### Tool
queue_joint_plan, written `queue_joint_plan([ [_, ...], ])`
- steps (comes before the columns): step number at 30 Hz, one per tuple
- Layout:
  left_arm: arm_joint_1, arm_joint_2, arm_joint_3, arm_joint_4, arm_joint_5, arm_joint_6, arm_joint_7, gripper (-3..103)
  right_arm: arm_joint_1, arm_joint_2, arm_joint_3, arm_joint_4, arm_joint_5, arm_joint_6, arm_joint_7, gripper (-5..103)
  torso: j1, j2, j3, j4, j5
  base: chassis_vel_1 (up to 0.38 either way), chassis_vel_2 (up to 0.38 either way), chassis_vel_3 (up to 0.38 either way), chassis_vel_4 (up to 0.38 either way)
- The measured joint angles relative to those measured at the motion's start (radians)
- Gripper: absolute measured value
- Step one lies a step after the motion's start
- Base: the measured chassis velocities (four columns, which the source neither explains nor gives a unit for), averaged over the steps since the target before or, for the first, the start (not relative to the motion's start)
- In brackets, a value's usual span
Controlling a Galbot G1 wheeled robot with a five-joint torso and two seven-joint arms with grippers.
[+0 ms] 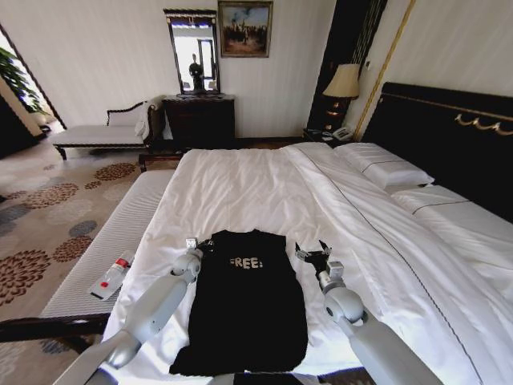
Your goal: Fold the clothes on the bed.
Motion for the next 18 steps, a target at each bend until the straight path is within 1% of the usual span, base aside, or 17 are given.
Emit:
queue_joint_plan([
  [1,0.0,-0.003,0.0,0.004,-0.005,0.001,-0.005,17,0.0,0.0,0.0,0.0,0.0,0.0,0.0,100,0.0,0.0,0.0,0.0,-0.0001,0.0,0.0,0.0,0.0],
  [2,0.0,-0.006,0.0,0.008,-0.009,0.001,-0.009,25,0.0,0.0,0.0,0.001,0.0,0.0,0.0,100,0.0,0.0,0.0,0.0,0.0,0.0,0.0,0.0,0.0],
  [3,0.0,-0.01,0.0,0.012,-0.015,0.001,-0.012,25,0.0,-0.001,0.0,0.001,0.0,0.0,0.0,100,0.0,0.0,0.0,0.0,-0.0001,0.0,0.0,0.0,0.0],
  [4,-0.001,-0.014,-0.001,0.015,-0.021,0.001,-0.015,23,0.0,-0.002,0.001,0.002,0.0,0.0,0.0,100,0.0,0.0,0.0,0.0,-0.0001,0.0,0.0,0.0,0.0],
  [5,-0.002,-0.017,-0.003,0.016,-0.026,0.001,-0.018,18,0.0,-0.003,0.003,0.002,0.001,0.0,0.0,100,0.0,0.0,0.0,0.0,-0.0001,0.0,0.0,0.0,0.0],
  [6,-0.002,-0.017,-0.003,0.016,-0.026,0.001,-0.018,18,0.0,-0.003,0.003,0.002,0.001,0.0,0.0,100,0.0,0.0,0.0,0.0,-0.0001,0.0,0.0,0.0,0.0],
  [9,0.0,-0.012,-0.006,0.002,-0.038,0.001,-0.026,3,-0.002,-0.002,0.004,0.002,0.001,0.001,-0.001,100,0.0,0.0,0.0,-0.0002,-0.0002,0.0,0.0,0.0,0.0],
  [13,0.007,0.007,-0.007,-0.026,-0.056,0.001,-0.027,0,-0.003,0.001,0.002,0.002,-0.001,0.007,-0.009,100,0.0,0.0,0.0,0.0,-0.0002,0.0,0.0,0.0,0.0],
  [15,0.009,0.018,-0.009,-0.031,-0.069,0.001,-0.029,11,-0.004,0.001,-0.001,0.001,-0.005,0.013,-0.019,100,0.0,0.0,0.0,0.0001,-0.0001,0.0,0.0,0.0,0.0],
  [16,0.009,0.018,-0.009,-0.031,-0.069,0.001,-0.029,11,-0.004,0.001,-0.001,0.001,-0.005,0.013,-0.019,100,0.0,0.0,0.0,0.0001,-0.0001,0.0,0.0,0.0,0.0],
  [17,0.009,0.02,-0.013,-0.031,-0.077,0.0,-0.028,16,-0.006,0.001,-0.002,0.001,-0.006,0.013,-0.021,100,0.0,0.0,0.0,0.0,-0.0002,0.0,0.0,0.0,0.0],
  [18,0.009,0.021,-0.015,-0.032,-0.08,0.0,-0.027,16,-0.006,0.001,-0.002,0.001,-0.006,0.013,-0.021,100,0.0,0.0,0.0,0.0,-0.0001,0.0,0.0,0.0,0.0],
])
